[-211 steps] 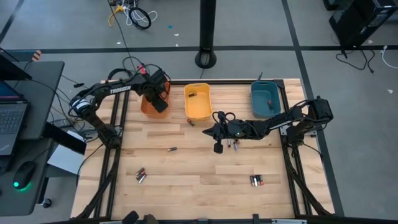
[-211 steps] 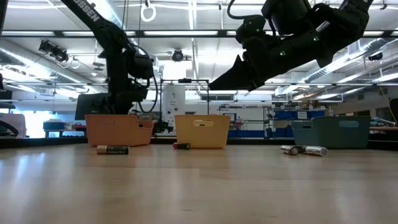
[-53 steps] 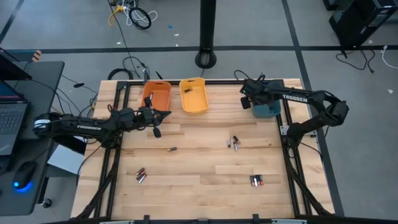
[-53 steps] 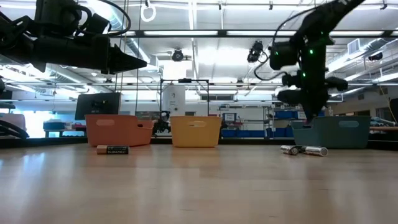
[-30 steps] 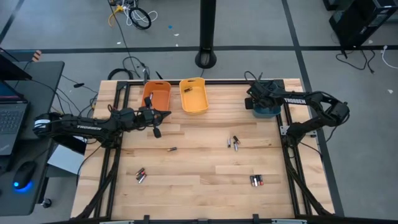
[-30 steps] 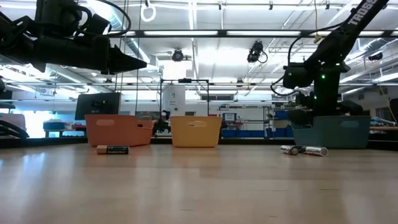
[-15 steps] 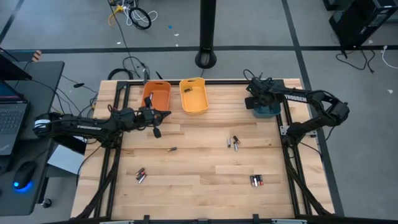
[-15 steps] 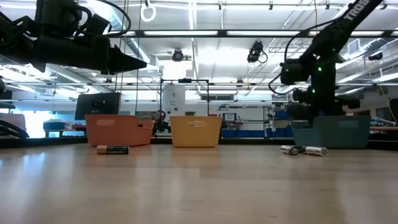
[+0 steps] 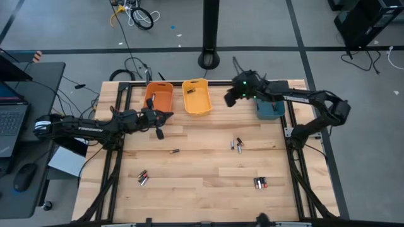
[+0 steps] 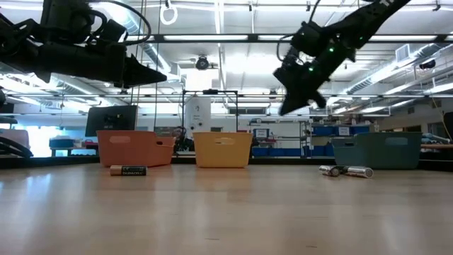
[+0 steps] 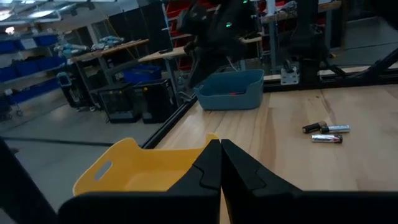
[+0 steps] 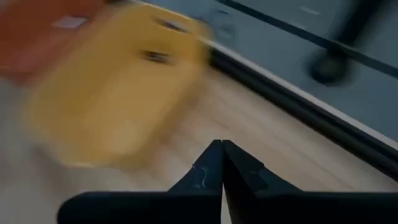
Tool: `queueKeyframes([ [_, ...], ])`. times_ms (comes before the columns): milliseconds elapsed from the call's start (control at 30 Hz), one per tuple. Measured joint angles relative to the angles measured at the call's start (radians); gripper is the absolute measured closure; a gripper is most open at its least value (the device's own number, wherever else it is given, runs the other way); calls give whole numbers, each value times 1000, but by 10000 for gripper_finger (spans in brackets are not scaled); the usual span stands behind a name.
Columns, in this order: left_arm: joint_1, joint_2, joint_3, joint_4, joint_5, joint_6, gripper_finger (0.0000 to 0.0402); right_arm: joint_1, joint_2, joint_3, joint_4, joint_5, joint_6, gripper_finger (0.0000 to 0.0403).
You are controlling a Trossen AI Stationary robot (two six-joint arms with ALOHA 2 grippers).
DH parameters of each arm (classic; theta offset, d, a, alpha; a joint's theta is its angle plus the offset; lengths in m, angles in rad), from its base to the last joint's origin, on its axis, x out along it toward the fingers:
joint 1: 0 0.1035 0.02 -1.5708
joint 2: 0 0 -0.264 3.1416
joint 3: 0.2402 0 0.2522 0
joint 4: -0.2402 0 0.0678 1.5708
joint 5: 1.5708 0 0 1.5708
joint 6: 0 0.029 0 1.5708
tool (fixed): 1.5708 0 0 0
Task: Sort batteries
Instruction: Adjust the yellow bin
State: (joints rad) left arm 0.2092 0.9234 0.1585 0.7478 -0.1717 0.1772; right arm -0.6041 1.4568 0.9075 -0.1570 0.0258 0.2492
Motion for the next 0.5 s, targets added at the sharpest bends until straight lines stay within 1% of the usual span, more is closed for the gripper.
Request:
queueKeyframes([
  [100,0,0,0,-26,-46,-31,392,23,102,70,25,-46,-62,393],
  [200,0,5,0,-27,-91,-34,392,35,219,178,6,-86,-132,395],
  [300,0,5,0,-13,-107,-34,392,44,320,297,-21,-147,-180,393],
  [500,0,5,0,-6,-108,-27,392,43,480,496,-164,-158,-251,395],
])
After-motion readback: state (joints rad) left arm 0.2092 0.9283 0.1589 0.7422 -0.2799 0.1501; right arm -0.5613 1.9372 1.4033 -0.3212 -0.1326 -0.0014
